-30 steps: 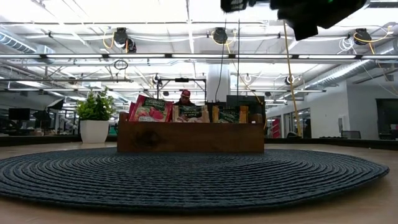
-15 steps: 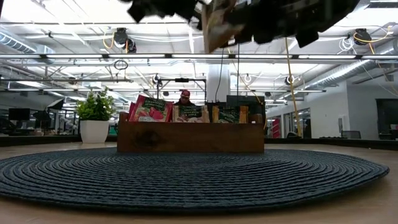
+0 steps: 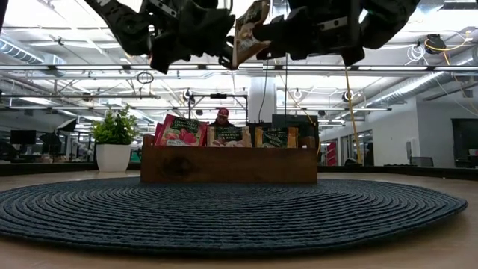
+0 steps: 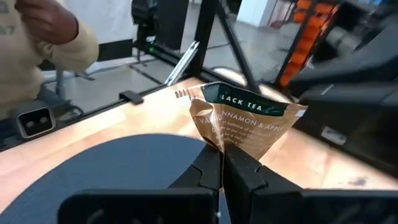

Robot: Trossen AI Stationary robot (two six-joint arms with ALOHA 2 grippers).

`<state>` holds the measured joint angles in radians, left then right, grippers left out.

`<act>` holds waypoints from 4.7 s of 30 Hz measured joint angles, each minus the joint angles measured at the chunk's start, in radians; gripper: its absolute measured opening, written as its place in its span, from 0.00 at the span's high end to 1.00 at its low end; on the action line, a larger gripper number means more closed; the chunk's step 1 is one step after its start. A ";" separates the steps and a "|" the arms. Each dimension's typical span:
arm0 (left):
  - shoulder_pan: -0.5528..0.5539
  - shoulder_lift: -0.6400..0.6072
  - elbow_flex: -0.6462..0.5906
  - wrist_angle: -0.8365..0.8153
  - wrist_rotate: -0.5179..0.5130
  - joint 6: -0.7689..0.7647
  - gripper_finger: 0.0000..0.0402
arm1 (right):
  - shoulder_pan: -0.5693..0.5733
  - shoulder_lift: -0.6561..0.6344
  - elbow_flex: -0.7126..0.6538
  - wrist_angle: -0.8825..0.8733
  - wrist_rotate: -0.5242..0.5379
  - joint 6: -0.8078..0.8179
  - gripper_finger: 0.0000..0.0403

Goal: Pick & Place Tea
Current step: Put the left brown tea bag into the middle section of the wooden organizer

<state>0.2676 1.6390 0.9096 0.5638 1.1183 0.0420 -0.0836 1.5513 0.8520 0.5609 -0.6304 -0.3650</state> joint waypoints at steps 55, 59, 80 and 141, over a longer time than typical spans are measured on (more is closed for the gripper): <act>-0.100 0.000 0.000 -0.210 -0.412 0.027 0.90 | -0.039 0.032 0.001 -0.069 -0.103 0.032 1.00; -0.132 0.000 0.000 -0.221 -0.522 0.076 0.98 | -0.039 0.032 0.001 -0.072 -0.103 0.041 1.00; -0.132 -0.029 0.001 -0.084 -0.234 -0.144 0.69 | -0.013 0.031 0.000 -0.027 -0.287 0.044 1.00; -0.257 -0.018 0.450 -1.277 -0.569 0.367 0.55 | -0.033 0.405 0.223 0.183 -0.357 0.356 1.00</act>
<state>0.0105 1.6207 1.3594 -0.7128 0.5490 0.4087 -0.1162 1.9560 1.0752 0.7434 -0.9877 -0.0086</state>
